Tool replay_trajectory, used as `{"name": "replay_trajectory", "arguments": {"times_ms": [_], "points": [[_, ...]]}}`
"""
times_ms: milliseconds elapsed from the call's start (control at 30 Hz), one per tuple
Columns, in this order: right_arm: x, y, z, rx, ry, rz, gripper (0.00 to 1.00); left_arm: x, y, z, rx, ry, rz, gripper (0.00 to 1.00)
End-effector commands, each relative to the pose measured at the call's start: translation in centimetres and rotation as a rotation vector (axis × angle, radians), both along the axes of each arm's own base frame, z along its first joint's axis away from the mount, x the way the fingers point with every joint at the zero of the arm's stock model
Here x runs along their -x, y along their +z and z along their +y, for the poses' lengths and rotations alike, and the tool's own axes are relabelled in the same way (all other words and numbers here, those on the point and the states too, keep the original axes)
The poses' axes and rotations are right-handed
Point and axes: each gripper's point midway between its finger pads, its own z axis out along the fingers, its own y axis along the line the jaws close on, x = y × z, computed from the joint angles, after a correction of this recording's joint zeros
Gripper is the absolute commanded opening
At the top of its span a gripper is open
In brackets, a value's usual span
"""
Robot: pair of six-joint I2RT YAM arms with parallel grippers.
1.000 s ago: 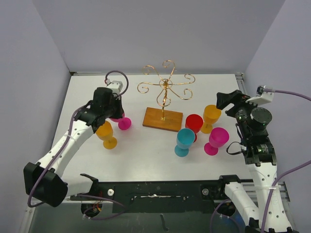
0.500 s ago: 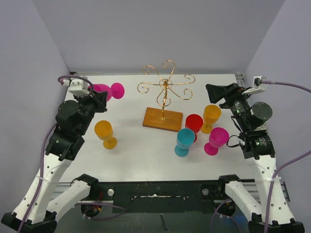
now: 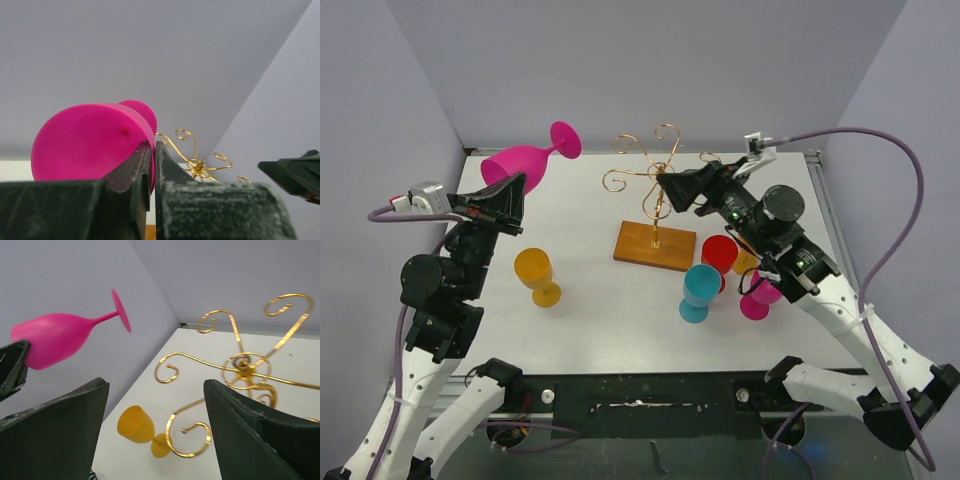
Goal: Place the wine glass upside down on the wine glass rack
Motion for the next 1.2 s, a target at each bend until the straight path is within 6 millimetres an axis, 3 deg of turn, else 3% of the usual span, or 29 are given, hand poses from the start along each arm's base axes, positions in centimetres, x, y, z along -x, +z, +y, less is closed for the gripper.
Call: {"name": "replay_trajectory", "arguments": {"times_ms": [0, 167, 433, 800, 1167], "points": [[0.8, 6.1, 4.3, -0.038, 0.024, -0.180, 0.78, 4.0, 5.3, -1.0, 0.078, -0.134, -0.249, 0.00], [1.9, 7.9, 9.4, -0.122, 0.147, -0.181, 0.73, 5.3, 5.8, -1.7, 0.087, -0.202, -0.310, 0.00], [1.7, 8.6, 12.4, -0.382, 0.258, -0.041, 0.42, 6.7, 6.6, -2.4, 0.097, -0.270, -0.385, 0.00], [1.9, 11.2, 15.3, -0.620, 0.433, 0.087, 0.42, 7.2, 6.6, -3.1, 0.088, -0.315, -0.410, 0.00], [2.5, 13.1, 16.0, -0.795, 0.539, 0.146, 0.41, 7.0, 6.3, -3.5, 0.082, -0.330, -0.408, 0.00]]}}
